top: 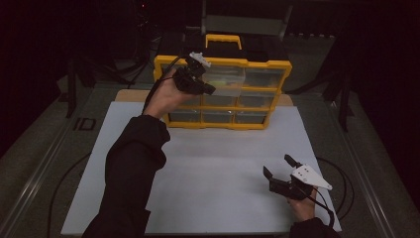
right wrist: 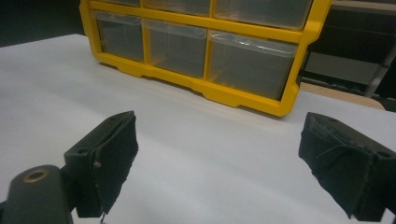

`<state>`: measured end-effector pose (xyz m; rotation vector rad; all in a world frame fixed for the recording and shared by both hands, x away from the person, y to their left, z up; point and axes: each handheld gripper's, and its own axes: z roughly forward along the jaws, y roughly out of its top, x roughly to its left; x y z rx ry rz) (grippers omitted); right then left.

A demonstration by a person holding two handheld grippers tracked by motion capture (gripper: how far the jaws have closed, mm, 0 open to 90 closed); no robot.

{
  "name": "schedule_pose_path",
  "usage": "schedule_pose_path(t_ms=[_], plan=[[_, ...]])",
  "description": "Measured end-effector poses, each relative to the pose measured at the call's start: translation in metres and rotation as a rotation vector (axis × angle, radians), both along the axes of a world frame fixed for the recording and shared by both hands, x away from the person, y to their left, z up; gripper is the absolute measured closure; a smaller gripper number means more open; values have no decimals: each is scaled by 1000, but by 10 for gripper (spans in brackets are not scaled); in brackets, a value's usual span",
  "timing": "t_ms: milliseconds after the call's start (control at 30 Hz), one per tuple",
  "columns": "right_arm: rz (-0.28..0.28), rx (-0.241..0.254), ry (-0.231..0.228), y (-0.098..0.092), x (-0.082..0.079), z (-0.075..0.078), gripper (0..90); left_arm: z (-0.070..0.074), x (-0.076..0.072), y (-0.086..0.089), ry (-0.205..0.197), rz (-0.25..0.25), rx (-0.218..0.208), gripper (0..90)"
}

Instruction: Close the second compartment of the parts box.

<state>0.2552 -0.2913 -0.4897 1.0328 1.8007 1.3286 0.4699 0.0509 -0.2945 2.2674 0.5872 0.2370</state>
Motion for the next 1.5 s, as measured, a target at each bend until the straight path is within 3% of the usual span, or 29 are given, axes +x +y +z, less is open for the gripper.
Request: schedule_pose_path(t_ms=[833, 1500], plan=[[-4, 3, -2, -2, -1, 1, 114, -8, 6, -2, -7, 61, -3, 899], [-6, -2, -2, -2, -2, 1, 114, -17, 12, 3, -6, 137, -23, 899]])
